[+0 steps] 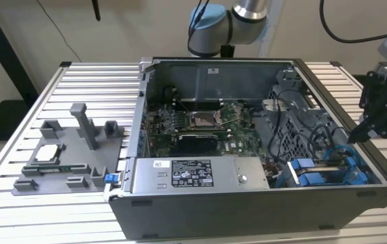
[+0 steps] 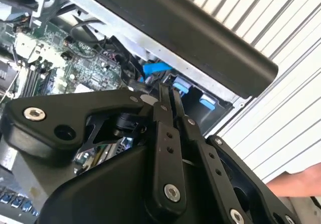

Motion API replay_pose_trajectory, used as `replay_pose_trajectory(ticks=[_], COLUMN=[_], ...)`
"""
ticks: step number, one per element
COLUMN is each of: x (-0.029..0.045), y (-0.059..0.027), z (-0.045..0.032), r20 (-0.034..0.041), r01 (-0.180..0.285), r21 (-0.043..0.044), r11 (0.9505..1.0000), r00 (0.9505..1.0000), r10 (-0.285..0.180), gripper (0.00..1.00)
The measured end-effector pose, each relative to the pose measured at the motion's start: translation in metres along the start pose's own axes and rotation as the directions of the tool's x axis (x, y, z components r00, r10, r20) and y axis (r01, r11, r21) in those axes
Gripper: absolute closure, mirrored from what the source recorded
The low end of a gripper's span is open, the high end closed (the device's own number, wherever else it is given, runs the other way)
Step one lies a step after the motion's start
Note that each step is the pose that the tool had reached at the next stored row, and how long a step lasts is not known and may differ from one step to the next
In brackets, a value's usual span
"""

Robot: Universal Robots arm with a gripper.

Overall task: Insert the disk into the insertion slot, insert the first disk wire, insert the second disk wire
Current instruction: 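Insert the second disk wire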

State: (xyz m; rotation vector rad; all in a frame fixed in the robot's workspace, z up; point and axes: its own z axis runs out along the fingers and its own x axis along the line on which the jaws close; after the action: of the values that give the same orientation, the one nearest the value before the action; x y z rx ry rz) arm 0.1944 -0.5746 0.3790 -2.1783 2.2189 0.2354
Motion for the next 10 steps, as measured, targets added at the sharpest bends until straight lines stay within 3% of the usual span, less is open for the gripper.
replay_pose_trajectory(ticks=[3,10], x=[-0.0004,-0.0002], y=[0.0106,0.0368], z=[-0.0037,-0.0056], r20=[0.0137,0.0279], r01=[-0.001,-0.004], r21=[-0.0001,0.0001], r11=[1.0000,1.0000], r00=[0.9999,0.9996], r10=[0.001,0.004], gripper=[1.00,1.00])
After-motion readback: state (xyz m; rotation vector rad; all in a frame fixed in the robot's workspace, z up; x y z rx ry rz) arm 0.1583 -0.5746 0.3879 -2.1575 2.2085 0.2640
